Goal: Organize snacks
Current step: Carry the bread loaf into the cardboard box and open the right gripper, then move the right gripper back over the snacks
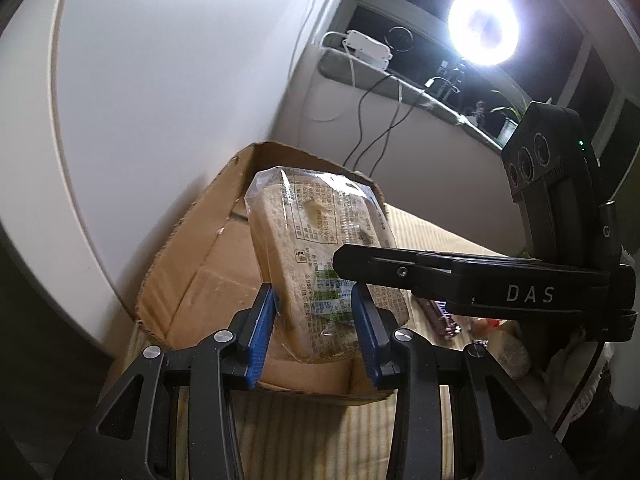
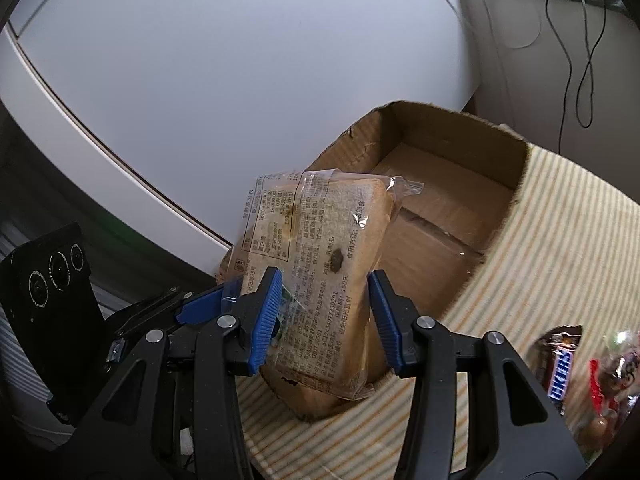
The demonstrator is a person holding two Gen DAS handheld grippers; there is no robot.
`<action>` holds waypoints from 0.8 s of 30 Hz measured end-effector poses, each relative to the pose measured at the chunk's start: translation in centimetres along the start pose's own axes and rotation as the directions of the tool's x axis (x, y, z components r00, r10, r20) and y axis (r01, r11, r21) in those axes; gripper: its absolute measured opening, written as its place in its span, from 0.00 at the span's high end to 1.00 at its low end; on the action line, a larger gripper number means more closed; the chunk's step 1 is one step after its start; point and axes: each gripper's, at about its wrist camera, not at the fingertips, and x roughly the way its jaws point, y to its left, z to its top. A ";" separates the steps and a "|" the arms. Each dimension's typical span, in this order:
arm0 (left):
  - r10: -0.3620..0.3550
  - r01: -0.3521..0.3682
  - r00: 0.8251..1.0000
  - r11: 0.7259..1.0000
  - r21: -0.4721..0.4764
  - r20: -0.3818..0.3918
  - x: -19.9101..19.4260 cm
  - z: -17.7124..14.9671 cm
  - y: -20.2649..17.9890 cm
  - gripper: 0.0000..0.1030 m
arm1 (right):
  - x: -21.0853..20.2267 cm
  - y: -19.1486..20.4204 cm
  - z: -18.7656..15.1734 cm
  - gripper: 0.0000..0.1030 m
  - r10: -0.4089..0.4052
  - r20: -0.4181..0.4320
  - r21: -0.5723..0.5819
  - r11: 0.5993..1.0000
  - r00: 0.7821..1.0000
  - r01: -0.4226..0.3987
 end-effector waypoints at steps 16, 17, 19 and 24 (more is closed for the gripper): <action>0.108 -0.108 0.994 0.994 0.019 0.022 -0.1 0.5 0.6 0.65 | 1.6 -0.3 0.5 0.31 -0.043 0.006 -0.047 0.998 0.999 0.043; 0.109 -0.110 0.994 0.994 0.020 0.025 -0.3 0.5 0.6 0.65 | 1.3 -0.2 0.5 0.31 -0.049 0.012 -0.053 0.997 0.999 0.050; 0.111 -0.112 0.993 0.993 0.023 0.031 -0.5 0.4 0.4 0.65 | 0.7 -0.2 0.4 0.30 -0.065 0.025 -0.065 0.996 0.998 0.066; 0.112 -0.115 0.992 0.992 0.058 0.056 -1.1 -0.2 -1.0 0.62 | -1.0 -0.7 -0.6 0.26 -0.103 0.057 -0.074 0.992 0.993 0.107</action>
